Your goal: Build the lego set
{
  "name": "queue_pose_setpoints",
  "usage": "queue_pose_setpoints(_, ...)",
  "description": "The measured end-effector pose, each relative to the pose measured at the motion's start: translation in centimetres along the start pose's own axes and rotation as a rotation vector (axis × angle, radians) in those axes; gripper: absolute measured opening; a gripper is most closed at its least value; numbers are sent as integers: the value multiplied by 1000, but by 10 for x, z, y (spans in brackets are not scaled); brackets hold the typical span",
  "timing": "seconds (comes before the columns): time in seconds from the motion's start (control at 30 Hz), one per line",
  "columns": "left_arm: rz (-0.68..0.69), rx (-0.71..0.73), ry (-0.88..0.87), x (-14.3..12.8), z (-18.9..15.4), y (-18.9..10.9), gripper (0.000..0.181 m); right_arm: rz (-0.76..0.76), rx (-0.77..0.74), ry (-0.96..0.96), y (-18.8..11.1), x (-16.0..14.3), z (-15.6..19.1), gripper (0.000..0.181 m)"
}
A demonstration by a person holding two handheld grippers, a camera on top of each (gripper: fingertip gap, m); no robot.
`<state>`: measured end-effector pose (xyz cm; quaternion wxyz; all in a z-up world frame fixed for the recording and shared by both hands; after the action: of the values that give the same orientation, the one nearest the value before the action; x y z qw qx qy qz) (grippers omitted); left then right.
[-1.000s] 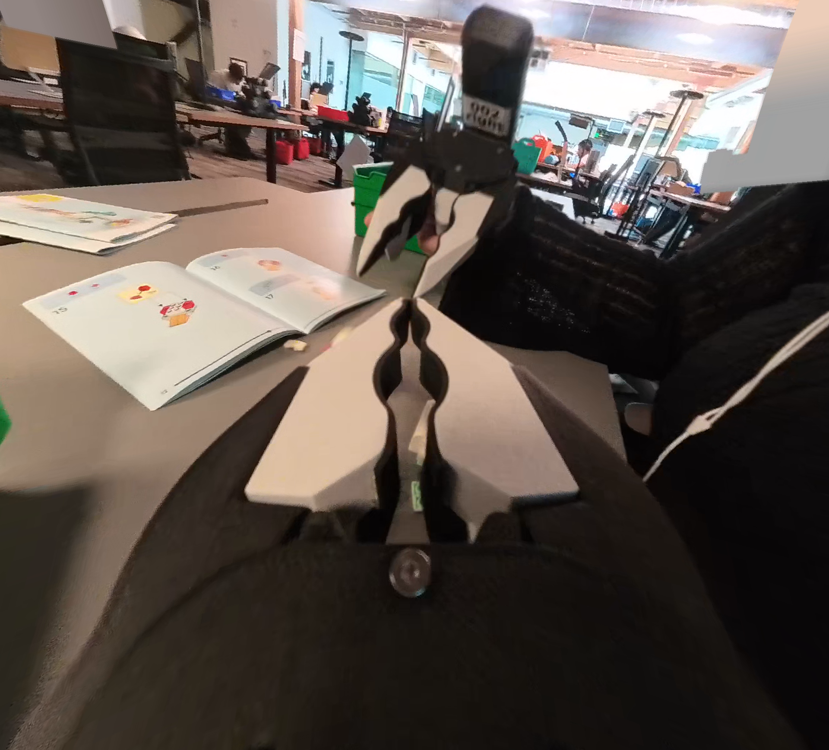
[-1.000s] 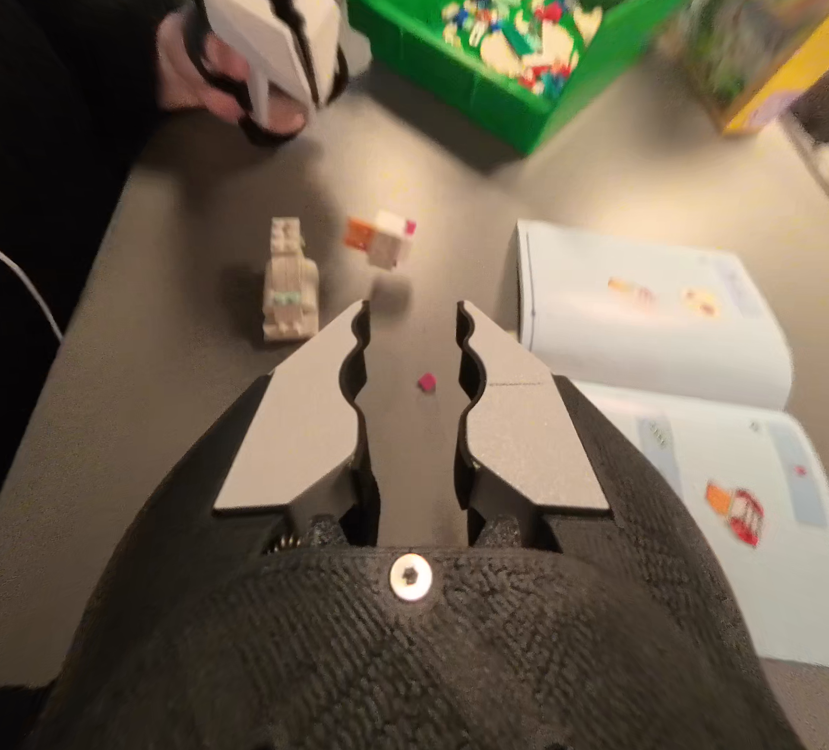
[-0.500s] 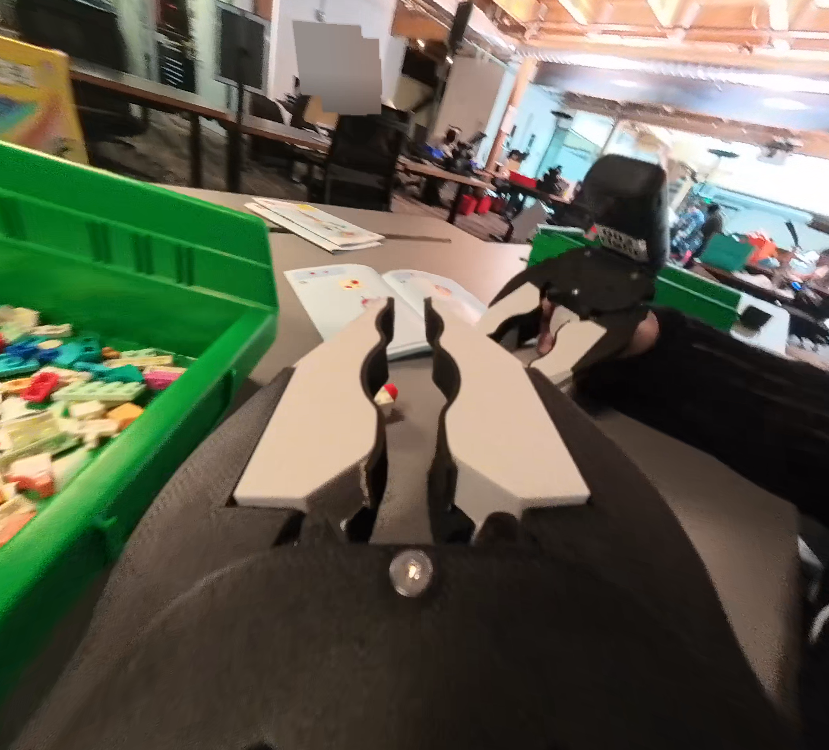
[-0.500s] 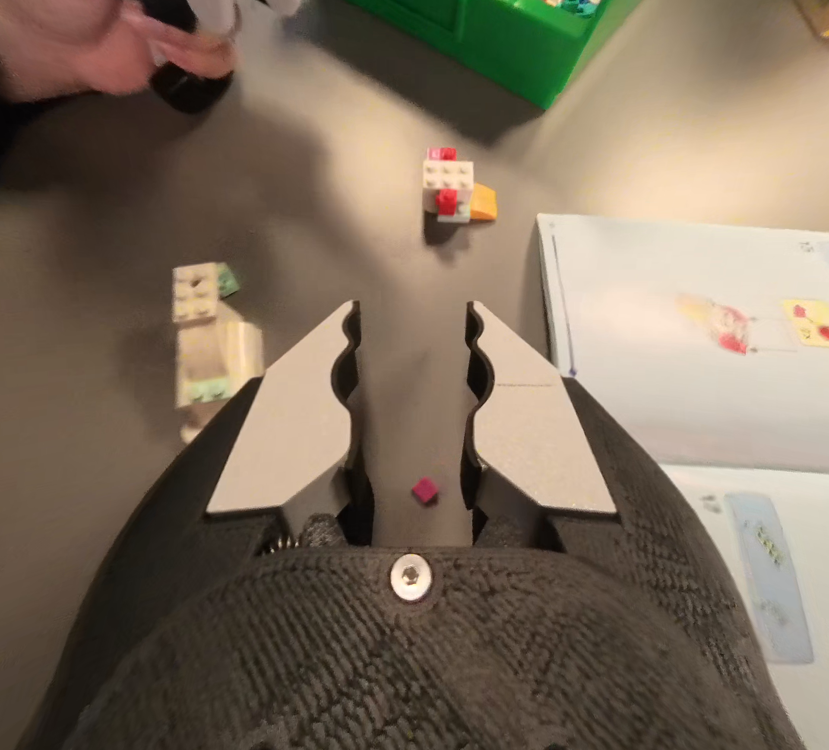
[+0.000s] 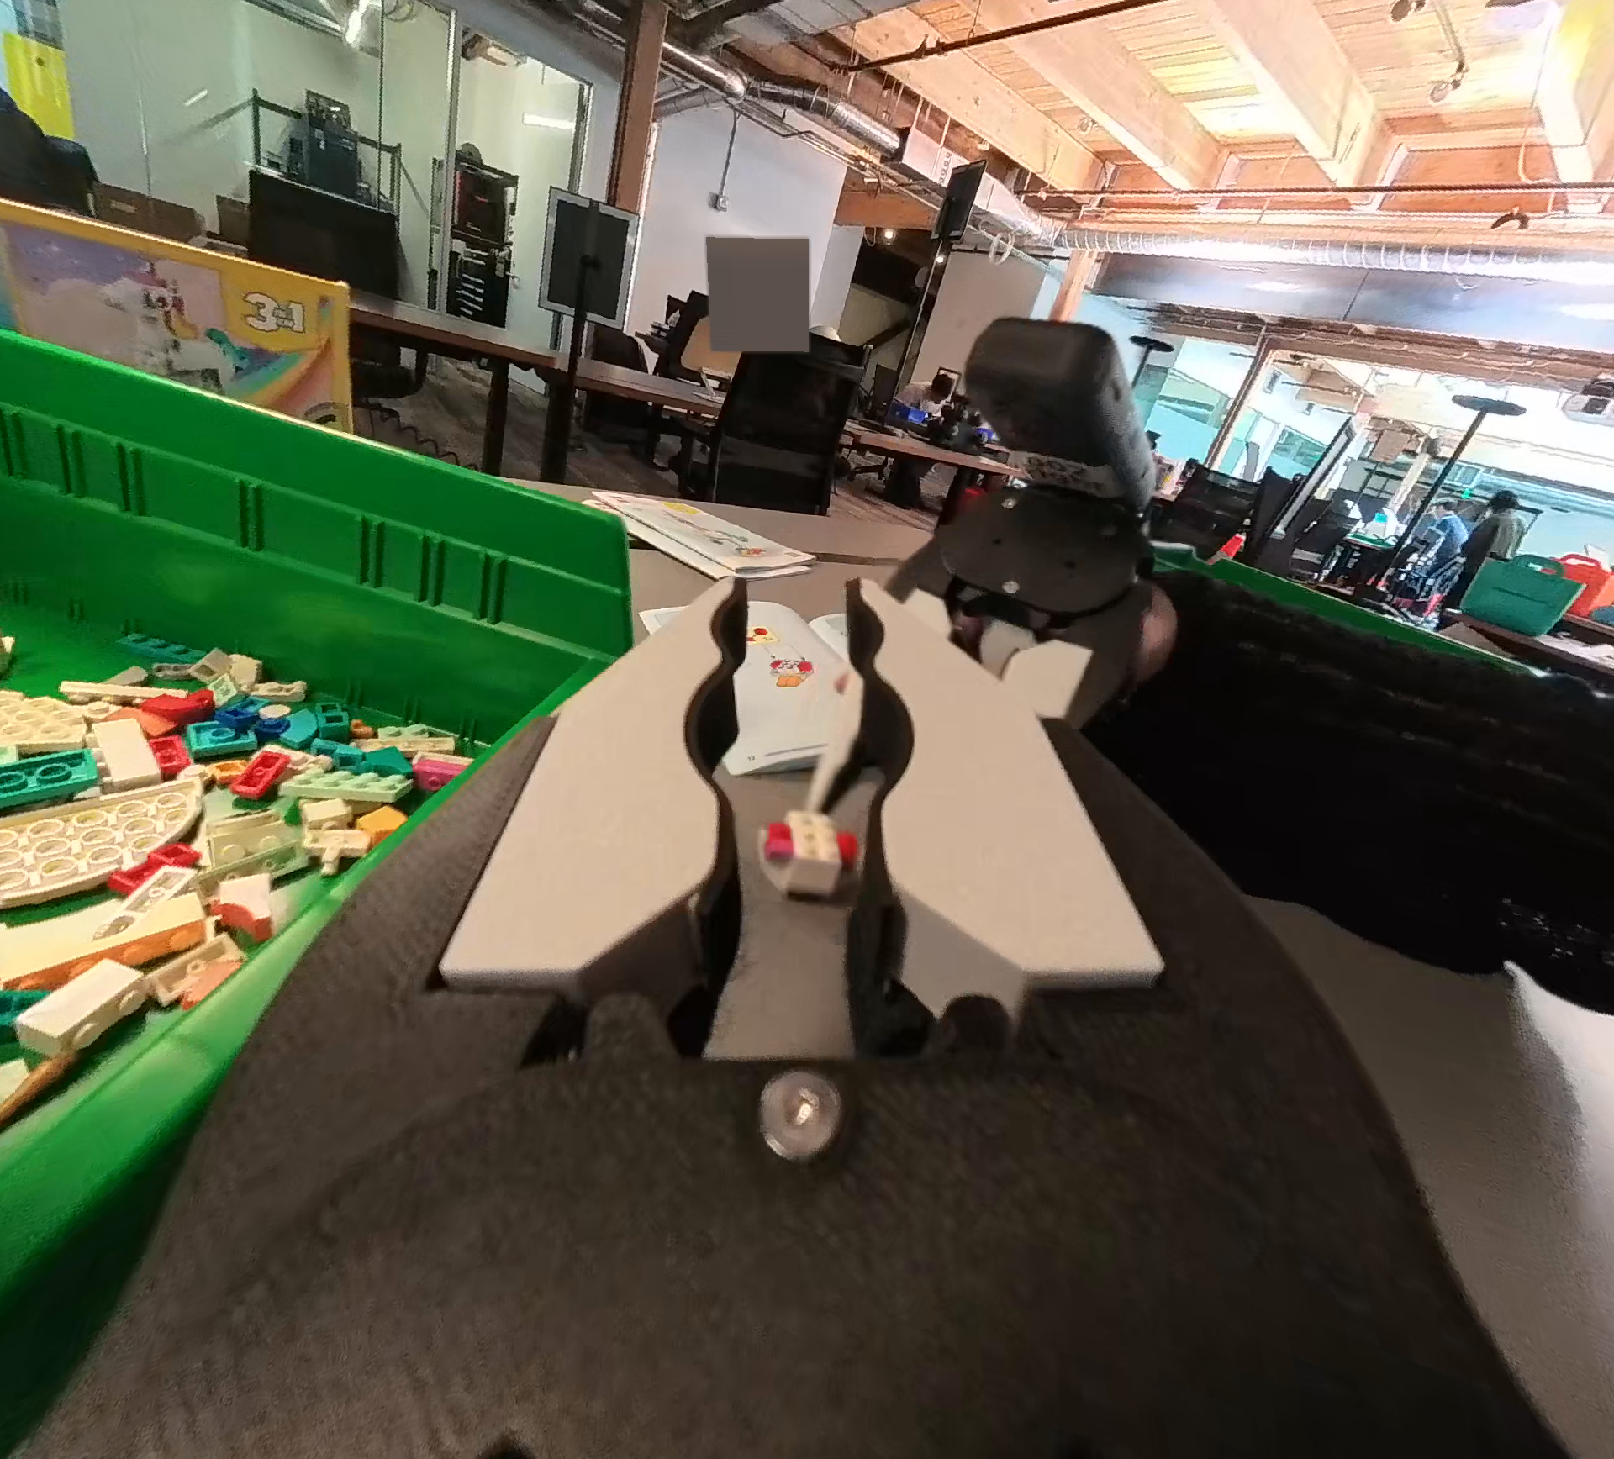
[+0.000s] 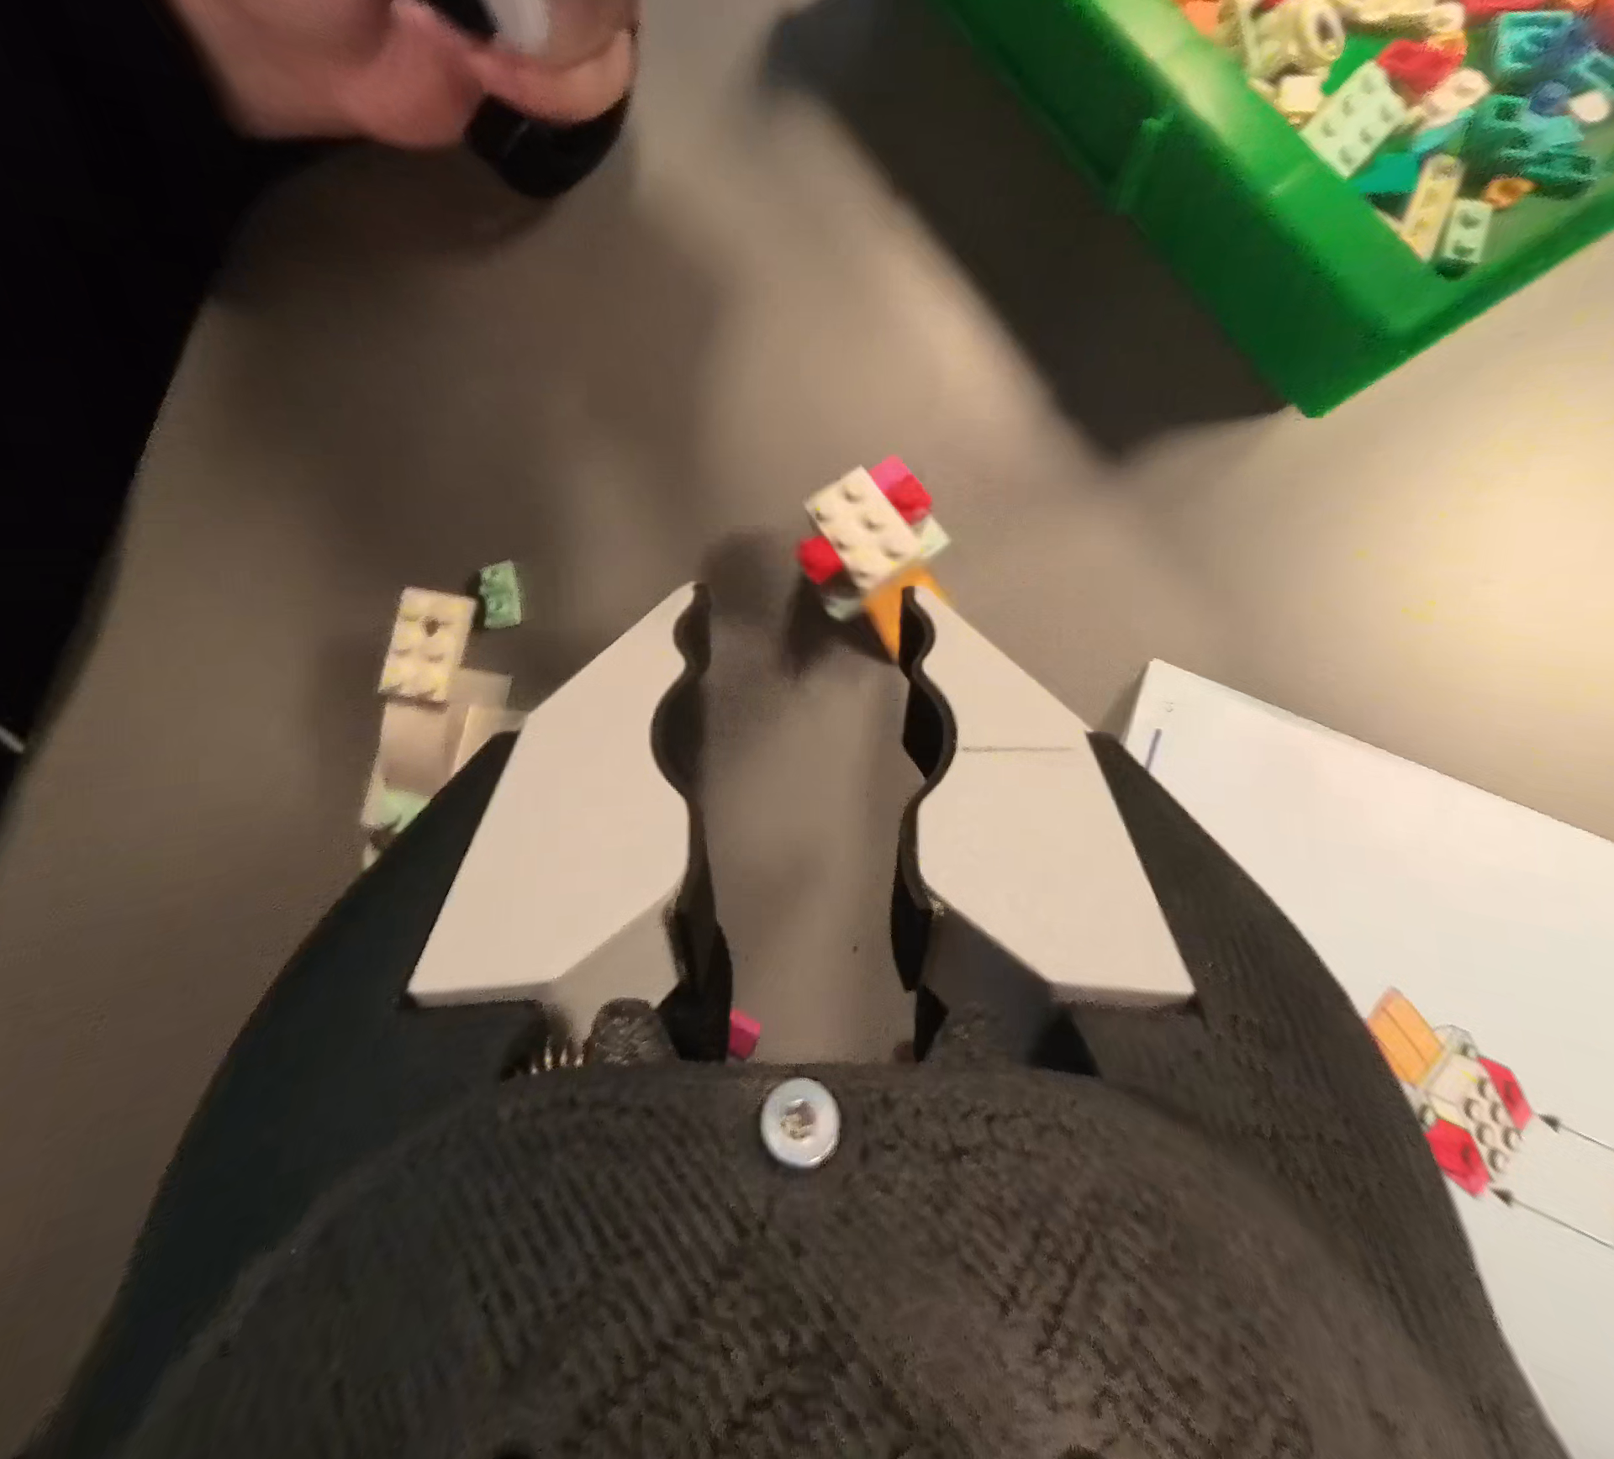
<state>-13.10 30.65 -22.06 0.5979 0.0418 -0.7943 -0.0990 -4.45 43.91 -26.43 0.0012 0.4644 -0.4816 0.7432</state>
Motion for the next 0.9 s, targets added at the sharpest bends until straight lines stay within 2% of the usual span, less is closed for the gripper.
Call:
queue_pose_setpoints(0.03, -5, 1, -6, 1, 1, -1, 21, 5, 0, -26, -2, -1, 3, 42)
queue_pose_setpoints(0.13, -22, -5, -42, 2, 3, -3, 22, -43, -51, -92, -6, -1, 4, 44)
queue_pose_setpoints(0.27, -27, -13, -81, 3, 5, -4, 23, -11, 22, -31, 1, -3, 10, 49)
queue_pose_setpoints(0.43, -30, -9, -83, 4, 5, -4, 23, -2, -47, 46, 15, -5, 24, 51)
queue_pose_setpoints(0.47, -31, -11, -83, 4, 5, -4, 23, -6, -69, 57, 18, -6, 26, 49)
queue_pose_setpoints(0.53, -25, -17, -85, 3, 4, -4, 23, -21, -147, 57, 21, -6, 28, 31)
queue_pose_setpoints(0.67, 4, -70, -91, 2, -2, -2, 22, -67, -221, 102, 17, -10, 33, 31)
queue_pose_setpoints(0.77, 6, -113, -66, 2, -8, -1, 26, -281, -165, 209, -3, -4, 38, 31)
queue_pose_setpoints(0.83, 32, -146, -46, -1, -14, 1, 31, -512, -92, 255, -23, 6, 47, 31)
queue_pose_setpoints(0.9, 45, -237, -70, -3, -25, 3, 41, -718, 25, 296, -41, 13, 60, 31)
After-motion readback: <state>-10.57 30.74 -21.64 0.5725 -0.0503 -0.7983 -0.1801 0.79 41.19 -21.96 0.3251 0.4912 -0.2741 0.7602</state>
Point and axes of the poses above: each gripper's, where its closed fingertips meet, y out along the fingers, x out of its top, z = x × y across the jaws, the point moved 7 cm from there along -y, back along the fingers, and after that the axes turned 2 degrees about -z, right-handed, at the moved point
